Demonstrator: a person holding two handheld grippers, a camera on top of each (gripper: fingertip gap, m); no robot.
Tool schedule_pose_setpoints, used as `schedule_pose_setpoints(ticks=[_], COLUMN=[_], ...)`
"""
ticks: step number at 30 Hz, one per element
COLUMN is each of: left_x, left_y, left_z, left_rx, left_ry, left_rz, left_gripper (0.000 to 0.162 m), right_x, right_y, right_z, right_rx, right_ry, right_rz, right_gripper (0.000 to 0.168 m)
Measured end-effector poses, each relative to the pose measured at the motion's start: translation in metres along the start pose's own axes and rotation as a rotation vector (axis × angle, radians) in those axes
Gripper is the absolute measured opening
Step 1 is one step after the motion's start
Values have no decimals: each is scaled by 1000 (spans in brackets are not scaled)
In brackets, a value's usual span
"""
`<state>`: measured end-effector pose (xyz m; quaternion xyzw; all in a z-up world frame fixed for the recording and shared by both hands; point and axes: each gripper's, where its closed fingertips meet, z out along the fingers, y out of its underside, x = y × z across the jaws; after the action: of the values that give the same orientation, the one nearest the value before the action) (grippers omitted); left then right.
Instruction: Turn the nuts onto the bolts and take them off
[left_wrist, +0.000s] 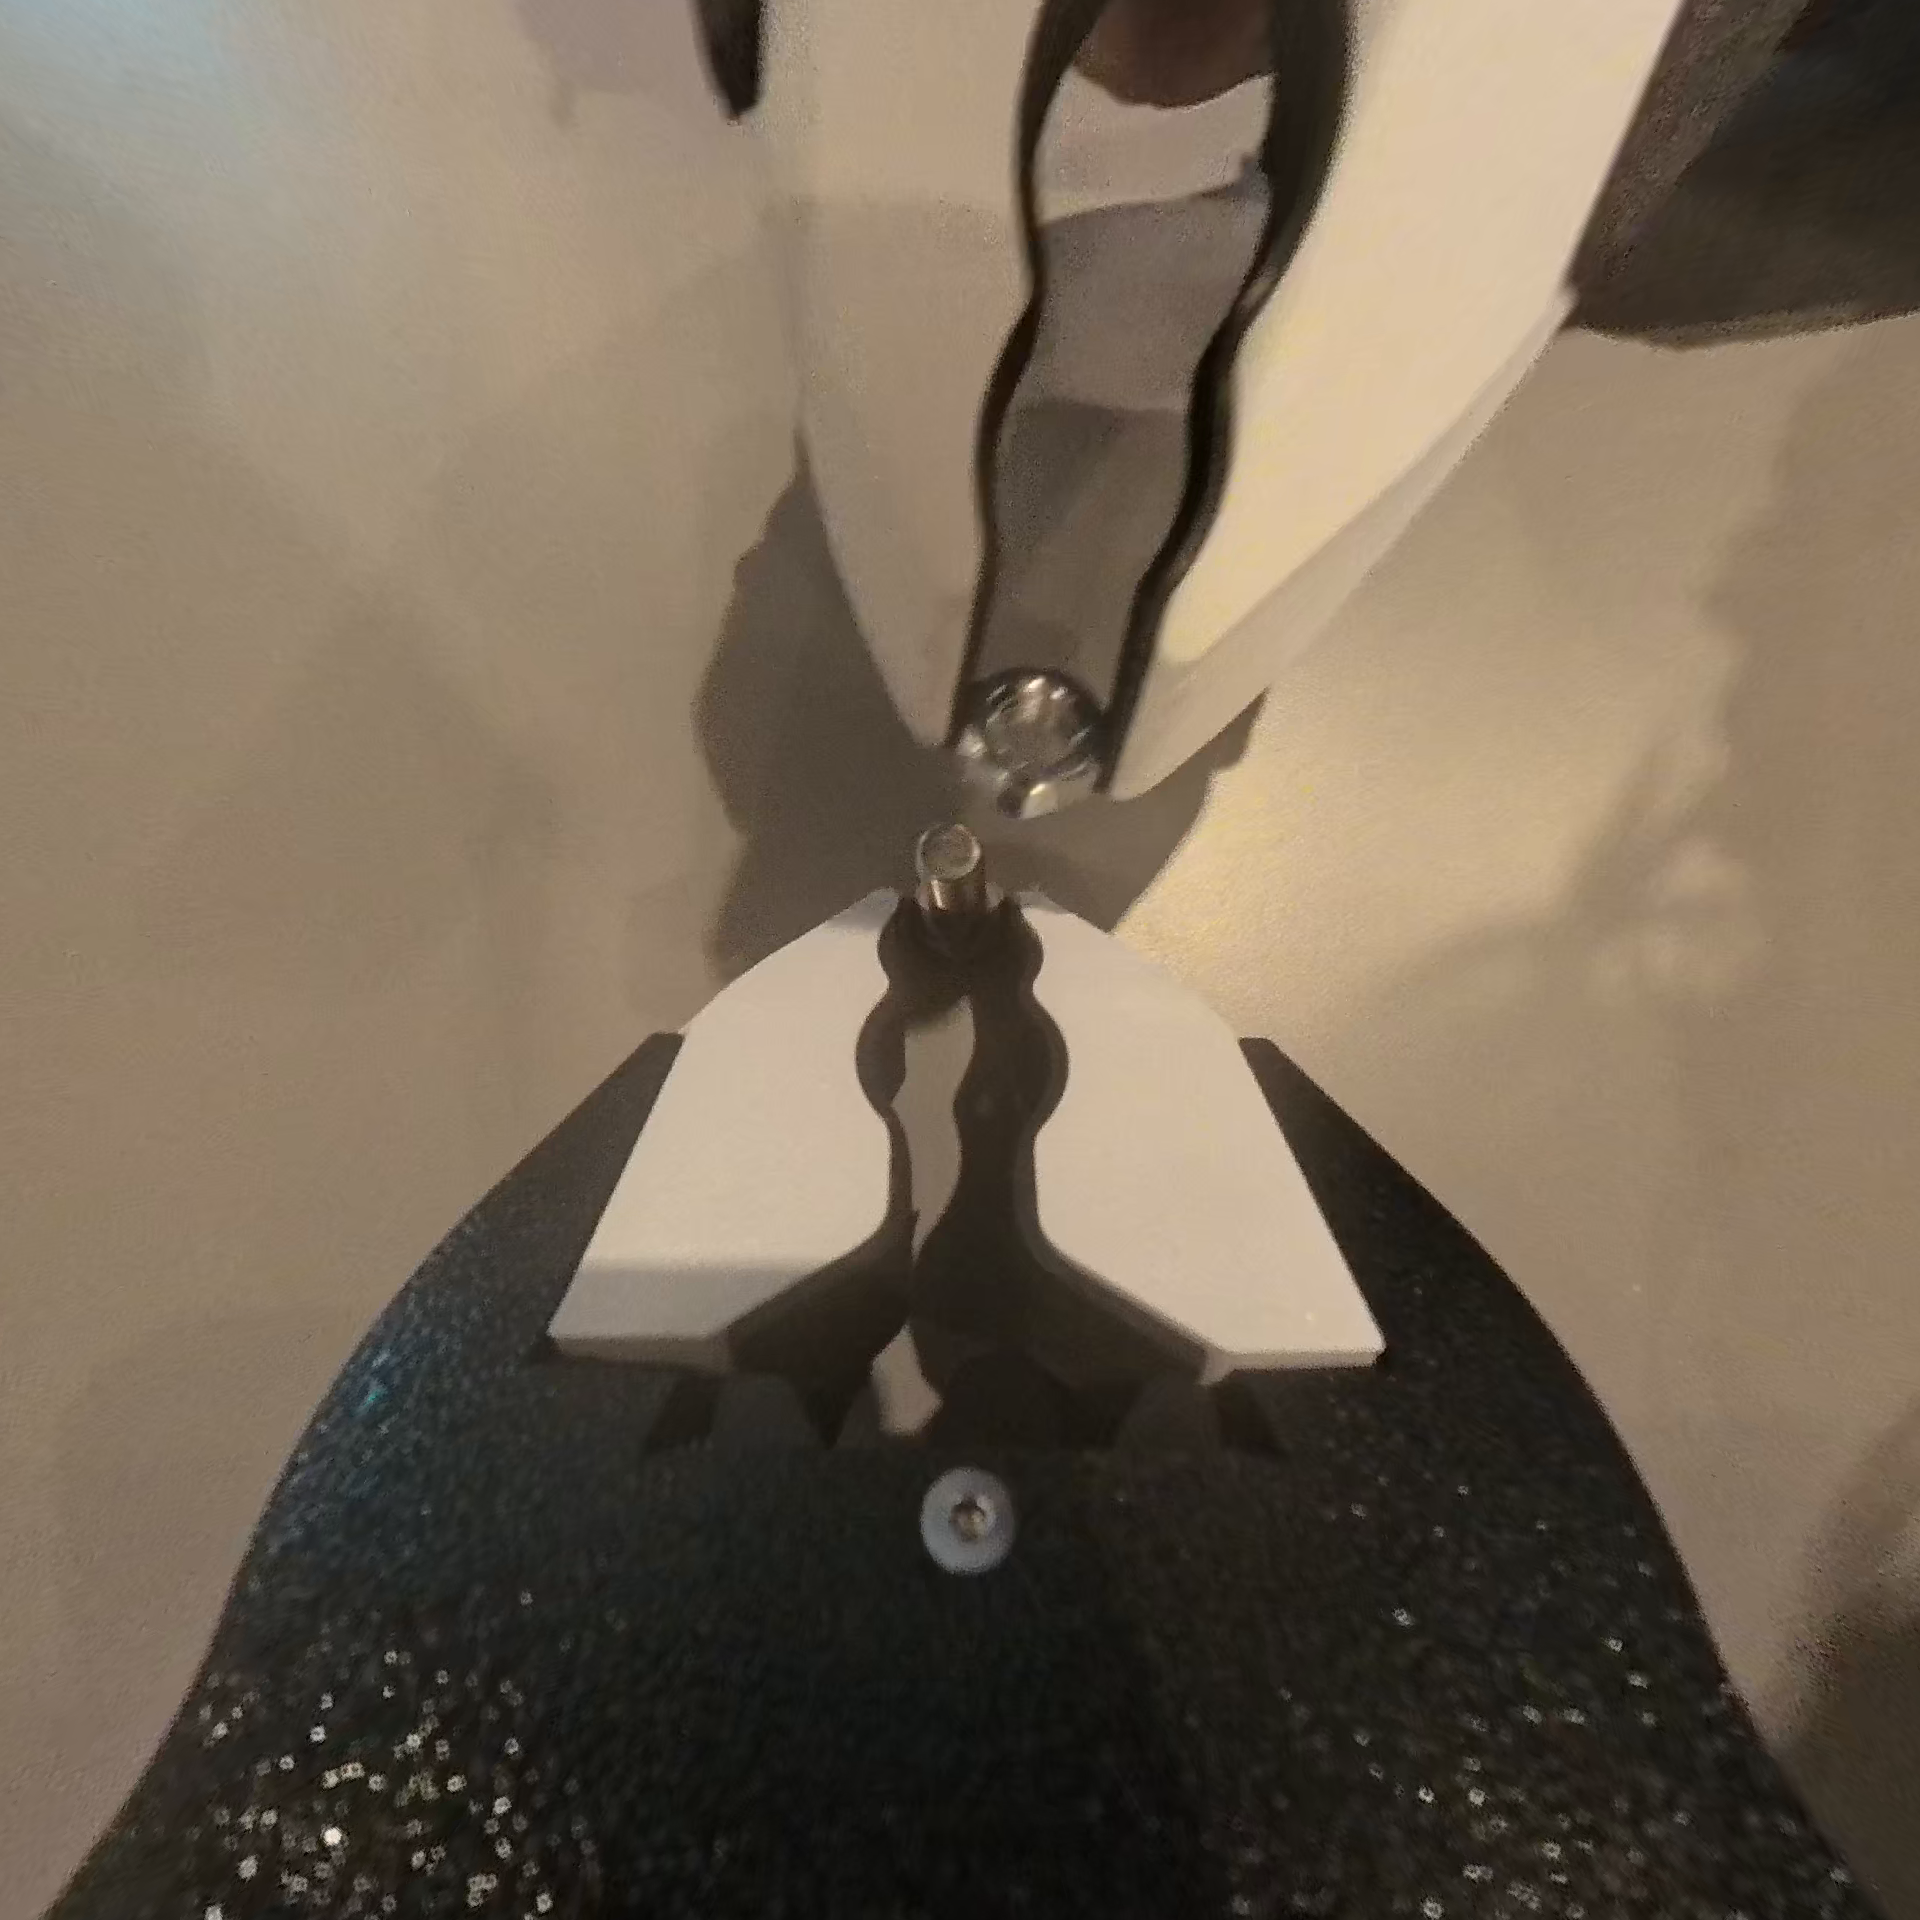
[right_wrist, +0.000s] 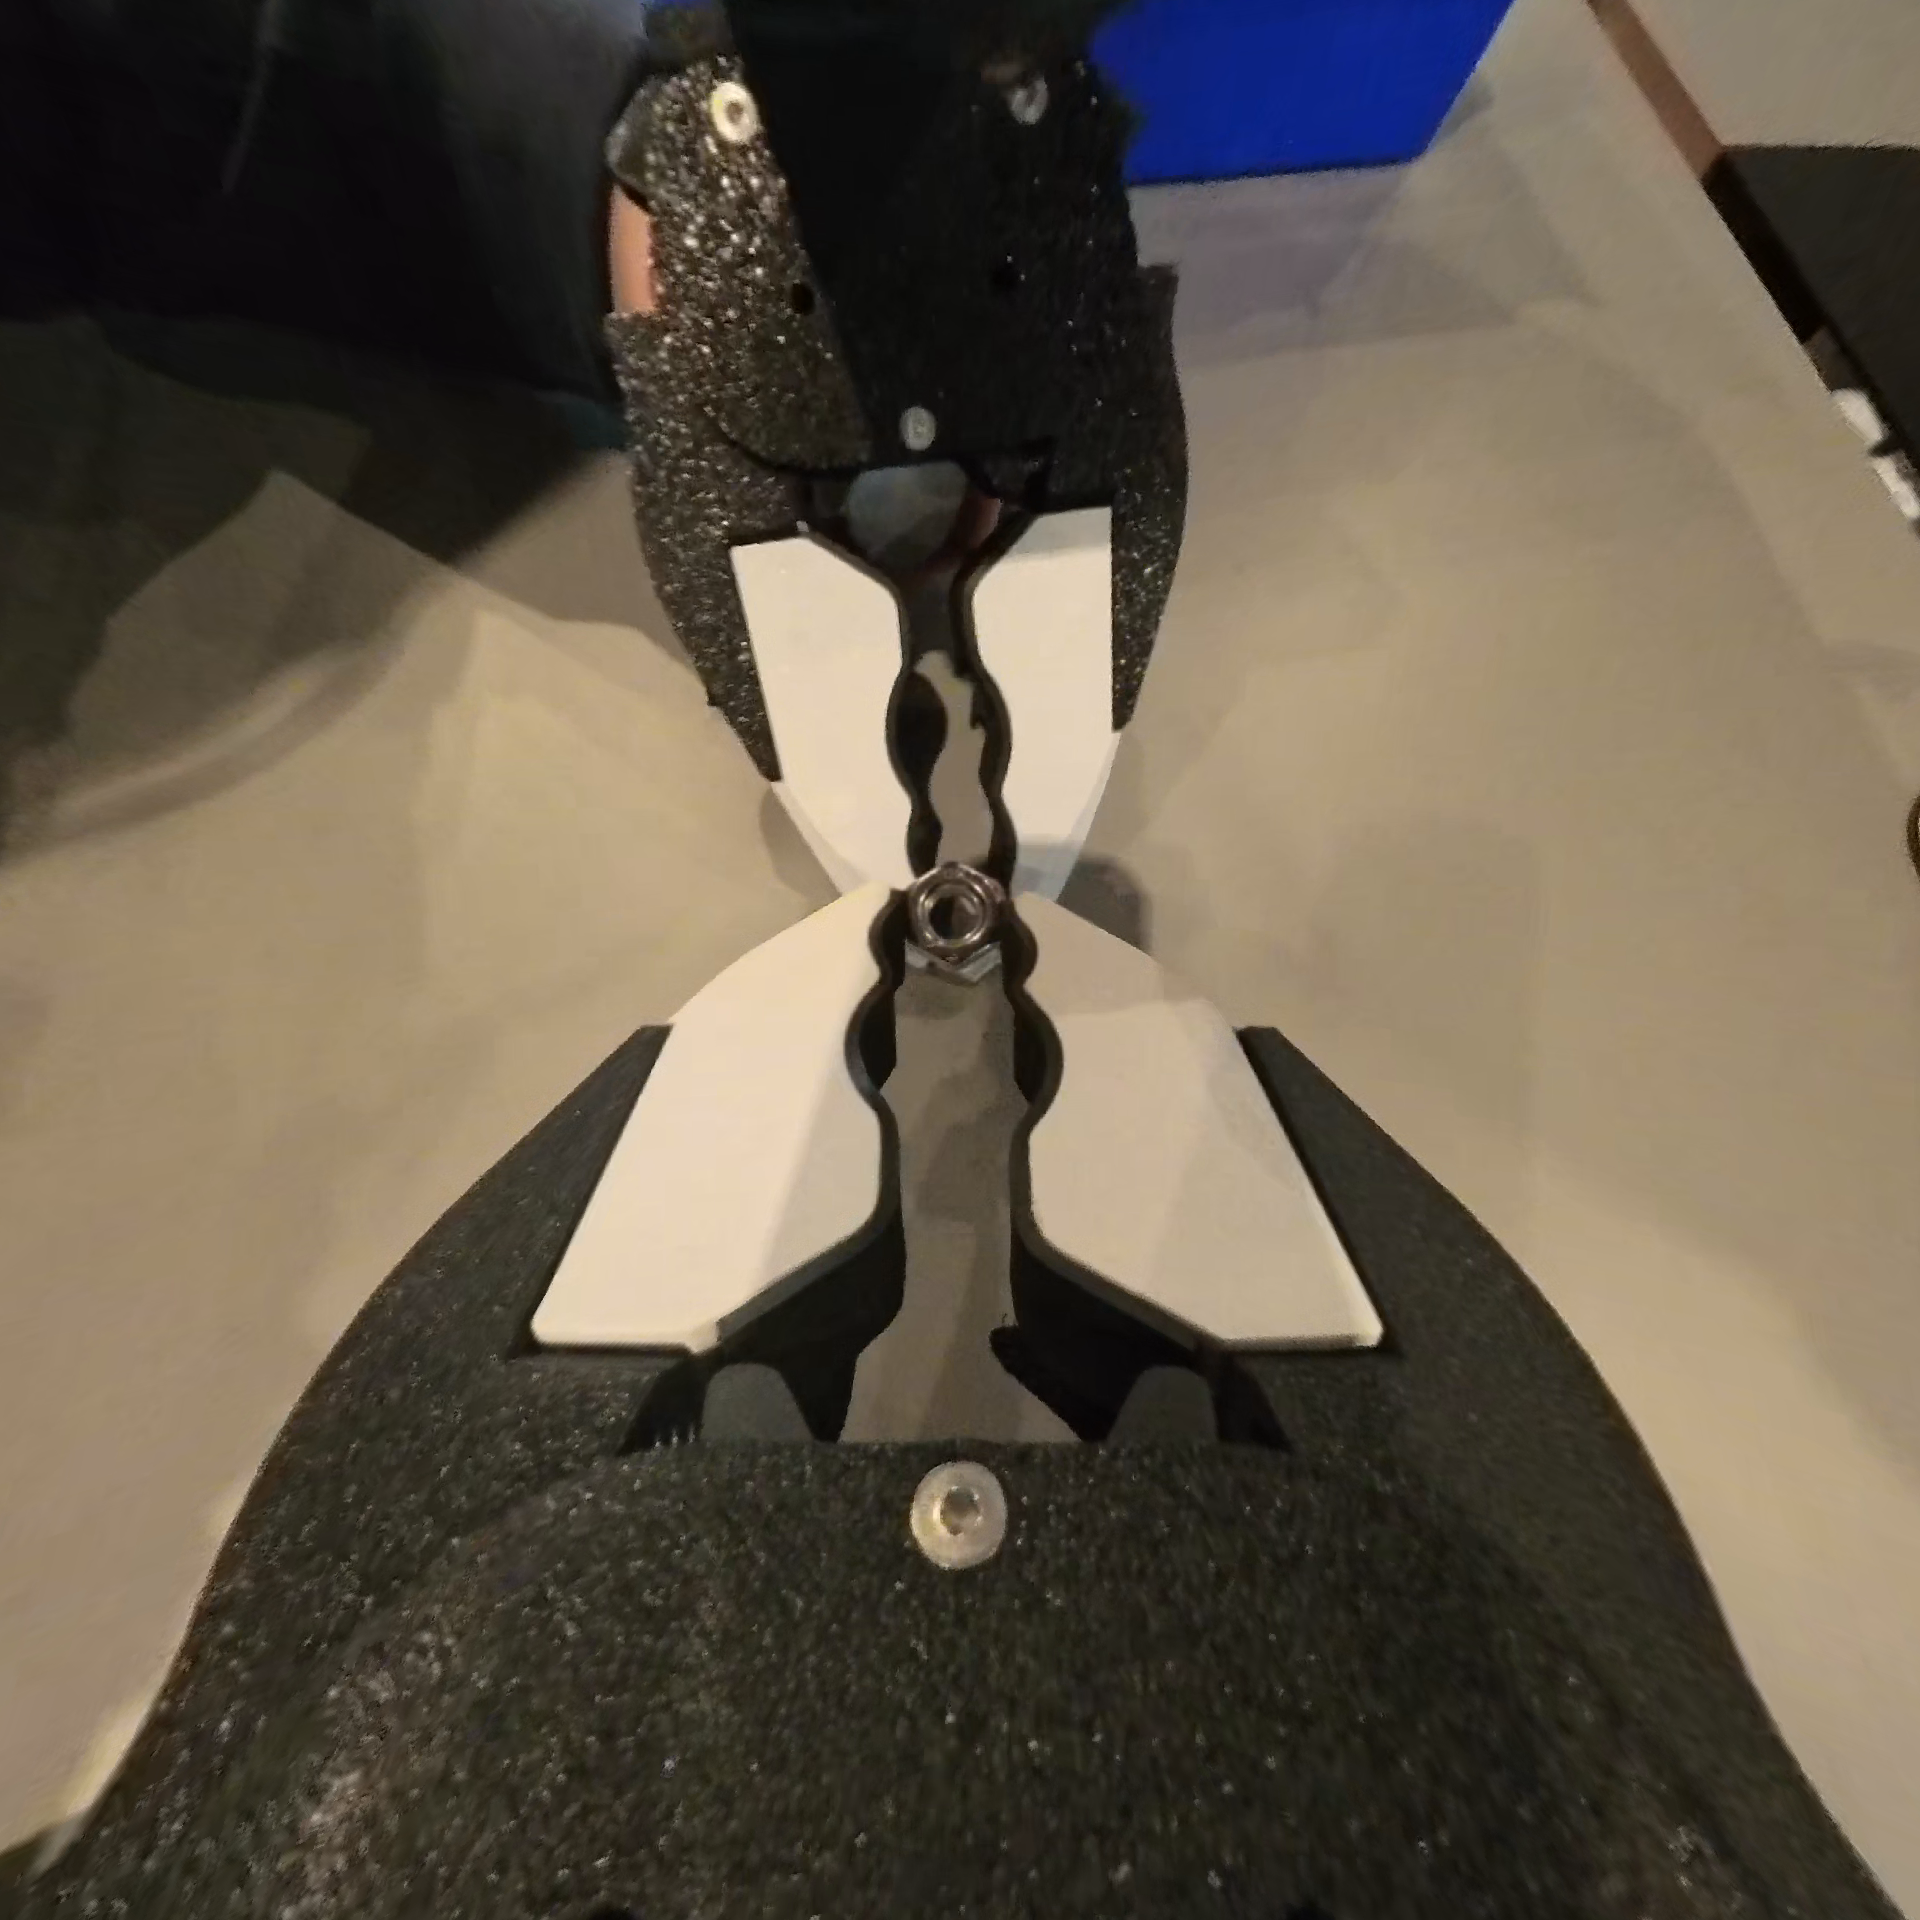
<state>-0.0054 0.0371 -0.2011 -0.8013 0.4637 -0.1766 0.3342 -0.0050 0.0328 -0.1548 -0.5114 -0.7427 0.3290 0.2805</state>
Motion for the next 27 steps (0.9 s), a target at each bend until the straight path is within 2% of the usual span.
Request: schedule_pose_setpoints(ticks=[1,13,27], left_x=[0,0,0], left_y=[0,0,0], left_z=[0,0,0], left_rx=[1,3,5], left_ry=[2,6,9], left_rz=[-4,-16,-22], left_gripper=[16,16,16], right_x=[2,4,3], right_y=[-1,4,6], right_z=[1,13,15], right_rx=[-7,-238,-223], right_ry=[11,-50,-58], right_rz=[-2,-25,-15], right_gripper=[17,17,17])
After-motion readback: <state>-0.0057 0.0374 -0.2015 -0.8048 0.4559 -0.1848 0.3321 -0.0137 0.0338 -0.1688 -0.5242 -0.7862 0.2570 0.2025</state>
